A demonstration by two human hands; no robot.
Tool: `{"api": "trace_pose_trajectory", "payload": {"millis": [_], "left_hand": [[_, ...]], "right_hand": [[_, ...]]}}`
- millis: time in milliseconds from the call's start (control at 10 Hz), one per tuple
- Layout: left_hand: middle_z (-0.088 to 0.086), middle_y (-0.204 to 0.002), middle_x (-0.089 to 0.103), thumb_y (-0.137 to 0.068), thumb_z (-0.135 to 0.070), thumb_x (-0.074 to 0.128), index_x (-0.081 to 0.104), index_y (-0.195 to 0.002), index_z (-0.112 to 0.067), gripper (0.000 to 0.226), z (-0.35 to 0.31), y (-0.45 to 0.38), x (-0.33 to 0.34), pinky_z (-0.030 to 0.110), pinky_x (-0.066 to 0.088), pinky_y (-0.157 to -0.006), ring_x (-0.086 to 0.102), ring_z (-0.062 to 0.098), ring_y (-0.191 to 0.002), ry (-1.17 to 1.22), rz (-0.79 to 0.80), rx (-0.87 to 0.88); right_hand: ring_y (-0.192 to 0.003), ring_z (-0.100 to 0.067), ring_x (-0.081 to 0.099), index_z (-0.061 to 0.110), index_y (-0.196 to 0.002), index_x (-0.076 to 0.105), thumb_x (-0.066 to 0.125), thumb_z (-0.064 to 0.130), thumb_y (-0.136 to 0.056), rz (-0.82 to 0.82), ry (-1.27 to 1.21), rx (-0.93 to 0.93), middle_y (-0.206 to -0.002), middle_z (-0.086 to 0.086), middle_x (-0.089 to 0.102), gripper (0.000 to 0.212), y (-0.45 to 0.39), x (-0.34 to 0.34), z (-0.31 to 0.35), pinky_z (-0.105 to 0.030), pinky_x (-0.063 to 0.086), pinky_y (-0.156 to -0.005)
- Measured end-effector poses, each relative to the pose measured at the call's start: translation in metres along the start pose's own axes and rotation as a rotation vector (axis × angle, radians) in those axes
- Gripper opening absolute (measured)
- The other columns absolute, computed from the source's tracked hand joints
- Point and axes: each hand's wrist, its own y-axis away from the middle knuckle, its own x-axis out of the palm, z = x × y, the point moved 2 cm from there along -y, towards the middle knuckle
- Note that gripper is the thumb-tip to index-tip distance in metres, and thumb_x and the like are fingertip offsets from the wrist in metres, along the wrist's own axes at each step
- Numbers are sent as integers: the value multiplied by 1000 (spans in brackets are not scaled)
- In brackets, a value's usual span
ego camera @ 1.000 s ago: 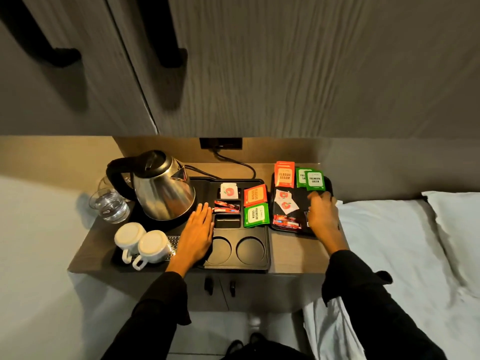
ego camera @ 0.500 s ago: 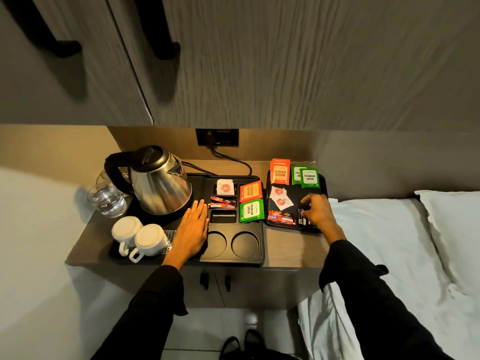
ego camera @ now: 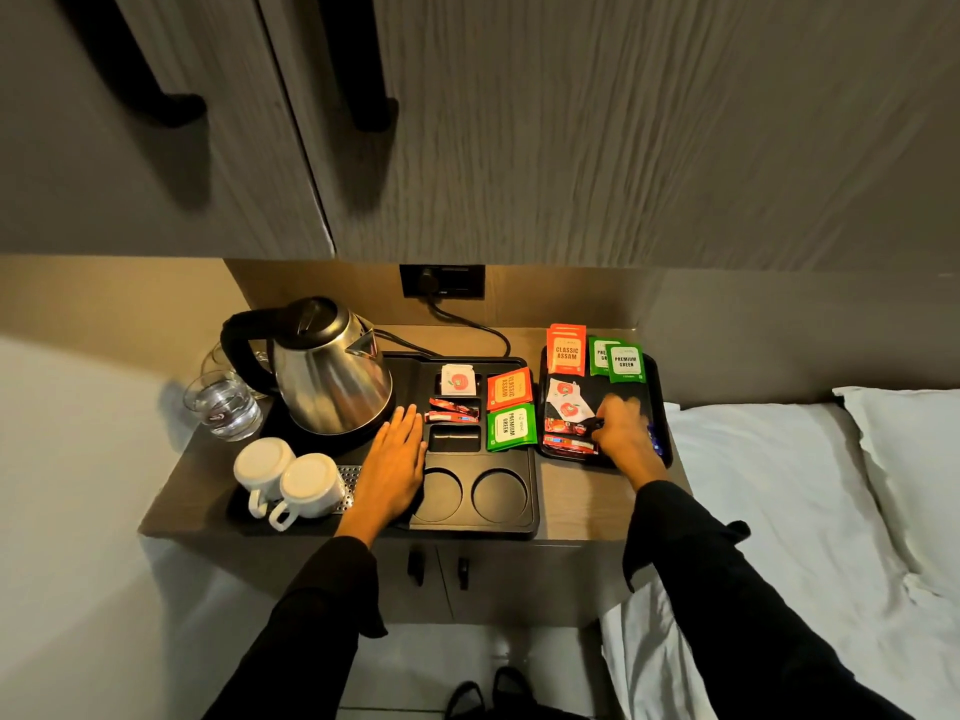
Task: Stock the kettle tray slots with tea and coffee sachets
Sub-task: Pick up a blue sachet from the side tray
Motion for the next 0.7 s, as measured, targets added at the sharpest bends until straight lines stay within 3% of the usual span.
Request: {"api": "trace_pose_trajectory", "payload": {"millis": [200, 300, 500, 600, 700], "left_hand": [[8, -171, 9, -111, -30, 29, 9, -161, -12, 57, -8, 3, 6, 36, 5, -128, 3, 22, -159, -5, 0, -3], [8, -171, 10, -111, -30, 30, 10, -161, -11, 57, -15, 2, 6, 37, 6, -128, 3, 22, -159, 1, -1, 15], [10, -172, 5, -111, -27, 29, 7, -161, -8, 58, -9, 4, -1, 39, 3, -128, -1, 24, -159, -1, 69, 43], [12, -172, 0, -110, -23, 29, 5, -161, -6, 59, -6, 4, -4, 39, 0, -128, -4, 25, -159, 30, 130, 63], [12, -172, -1, -109, -21, 30, 5, -161, -6, 59, 0, 9, -4, 38, 0, -129, -5, 24, -159, 48, 141, 72]], "right_hand": [[-128, -34, 57, 5, -117, 61, 75, 6, -88, -100, -196, -27, -136, -19, 55, 32, 2, -14, -1, -47, 52, -105], [-125, -27, 58, 10, -109, 62, 76, 4, -85, -118, -298, -190, -131, -14, 59, 28, 7, -22, 30, -38, 53, -102], [-113, -22, 59, 15, -105, 63, 78, 9, -82, 120, -228, -614, -123, -7, 52, 28, 47, 19, 132, -25, 50, -92], [-112, -27, 57, 13, -113, 60, 73, 9, -86, 165, -58, -749, -129, -9, 50, 31, 57, 50, 152, -31, 52, -92], [-123, -34, 56, 9, -130, 54, 66, 15, -93, 185, 53, -793, -140, -17, 49, 40, 54, 68, 159, -35, 51, -92]]}}
